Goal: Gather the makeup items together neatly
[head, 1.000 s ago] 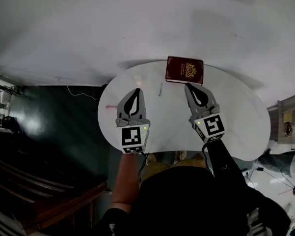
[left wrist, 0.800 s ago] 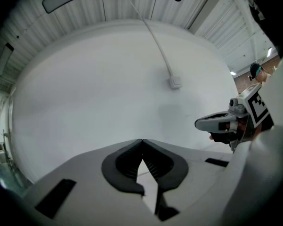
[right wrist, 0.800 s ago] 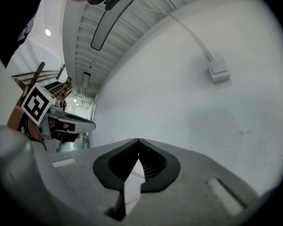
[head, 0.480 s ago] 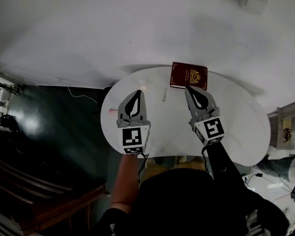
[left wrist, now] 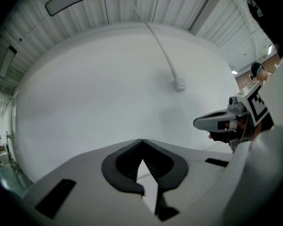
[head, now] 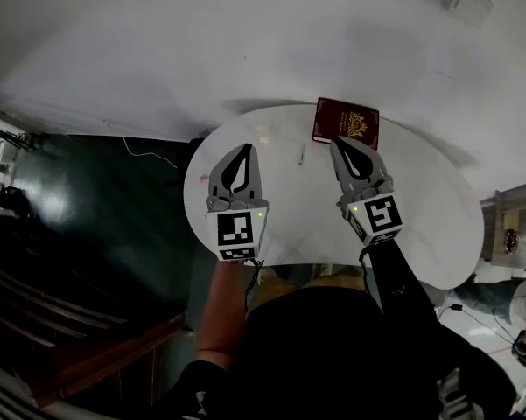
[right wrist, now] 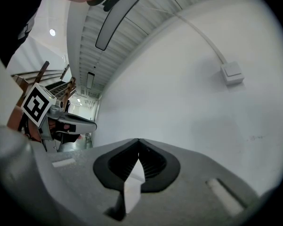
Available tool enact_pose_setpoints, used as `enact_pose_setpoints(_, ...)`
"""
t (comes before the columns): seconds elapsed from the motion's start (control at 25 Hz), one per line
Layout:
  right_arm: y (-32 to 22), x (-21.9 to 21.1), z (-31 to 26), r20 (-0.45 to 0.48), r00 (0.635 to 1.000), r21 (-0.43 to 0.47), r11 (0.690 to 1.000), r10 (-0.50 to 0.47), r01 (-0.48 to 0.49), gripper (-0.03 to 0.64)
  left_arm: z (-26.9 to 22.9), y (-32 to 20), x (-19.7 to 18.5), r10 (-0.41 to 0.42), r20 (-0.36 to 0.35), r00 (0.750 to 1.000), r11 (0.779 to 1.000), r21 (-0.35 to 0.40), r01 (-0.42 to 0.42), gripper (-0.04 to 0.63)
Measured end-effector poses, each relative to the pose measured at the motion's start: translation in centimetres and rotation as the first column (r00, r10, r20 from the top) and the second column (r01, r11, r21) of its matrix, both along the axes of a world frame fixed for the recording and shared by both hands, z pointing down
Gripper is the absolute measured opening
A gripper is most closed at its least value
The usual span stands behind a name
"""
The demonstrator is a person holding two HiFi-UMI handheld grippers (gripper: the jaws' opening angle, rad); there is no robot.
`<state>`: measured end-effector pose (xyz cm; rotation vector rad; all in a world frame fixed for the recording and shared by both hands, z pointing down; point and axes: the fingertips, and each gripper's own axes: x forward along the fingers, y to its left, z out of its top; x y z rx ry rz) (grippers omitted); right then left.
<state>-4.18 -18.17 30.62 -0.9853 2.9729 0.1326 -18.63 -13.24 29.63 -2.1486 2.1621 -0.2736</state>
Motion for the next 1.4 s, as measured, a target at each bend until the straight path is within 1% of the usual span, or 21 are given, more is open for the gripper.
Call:
enact_pose_setpoints(0.24, 1.3, -3.2, -0.5, 0.015, 0.998, 0.008, 0.998, -0.062, 0.062, 0.005, -0.6, 2.2, -2.7, -0.057, 0.005, 0.998, 0.998, 0.009, 0.057, 0.009)
enact_pose_setpoints(0.4, 2.4, -5.9, -0.4, 0.029, 0.993, 0.006, 0.993, -0.117, 0.117, 0.005, -0.4, 4.5, -5.4, -0.119, 0.010, 0.993, 0.993, -0.003, 0.119, 0.009)
enact_pose_setpoints(0.64, 4.0, -9.9, -0.6, 0.060, 0.976, 0.006, 0.978, -0.209, 0.209, 0.005, -0.5, 7.6, -8.6, -0.221, 0.025, 0.975, 0.975, -0.011, 0.221, 0.009)
enact_pose_setpoints(0.84, 6.2, -13.4, -0.7, 0.059, 0.955, 0.010, 0.957, -0.290, 0.289, 0.005, -0.2, 10.4, -10.8, -0.286, 0.024, 0.958, 0.958, -0.025, 0.286, 0.009)
enact_pose_setpoints(0.96, 7.3, -14.6, -0.8, 0.054, 0.948, 0.010, 0.949, -0.315, 0.314, 0.005, -0.1, 11.7, -11.8, -0.311, 0.012, 0.950, 0.950, -0.031, 0.311, 0.009)
enact_pose_setpoints(1.04, 7.9, -15.1, -0.8, 0.048, 0.945, 0.007, 0.947, -0.322, 0.322, 0.005, 0.3, 12.2, -11.7, -0.297, 0.010, 0.955, 0.954, -0.049, 0.297, 0.009)
enact_pose_setpoints(1.08, 8.1, -15.3, -0.7, 0.045, 0.945, 0.005, 0.946, -0.324, 0.324, 0.005, 0.8, 12.3, -11.5, -0.272, 0.011, 0.962, 0.960, -0.068, 0.272, 0.009)
enact_pose_setpoints(1.16, 8.3, -15.3, -0.5, 0.038, 0.946, 0.001, 0.947, -0.321, 0.321, 0.005, 2.4, 12.1, -10.5, -0.203, 0.007, 0.979, 0.972, -0.117, 0.202, 0.011)
enact_pose_setpoints(1.24, 8.2, -15.0, -0.3, 0.029, 0.951, -0.001, 0.951, -0.309, 0.309, 0.005, 5.0, 11.8, -9.4, -0.130, 0.008, 0.991, 0.973, -0.189, 0.129, 0.011)
enact_pose_setpoints(1.32, 8.1, -14.4, 0.0, 0.020, 0.957, -0.006, 0.957, -0.290, 0.291, 0.005, 8.1, 11.9, -8.3, -0.073, 0.024, 0.997, 0.959, -0.274, 0.077, 0.014)
enact_pose_setpoints(1.36, 8.0, -14.1, 0.2, 0.018, 0.960, -0.010, 0.960, -0.280, 0.280, 0.005, 10.0, 12.1, -7.8, -0.042, 0.032, 0.999, 0.945, -0.324, 0.051, 0.029)
enact_pose_setpoints(1.4, 7.9, -13.7, 0.4, 0.016, 0.963, -0.013, 0.963, -0.269, 0.270, 0.005, 12.1, 12.4, -7.2, -0.009, 0.034, 0.999, 0.925, -0.379, 0.022, 0.099)
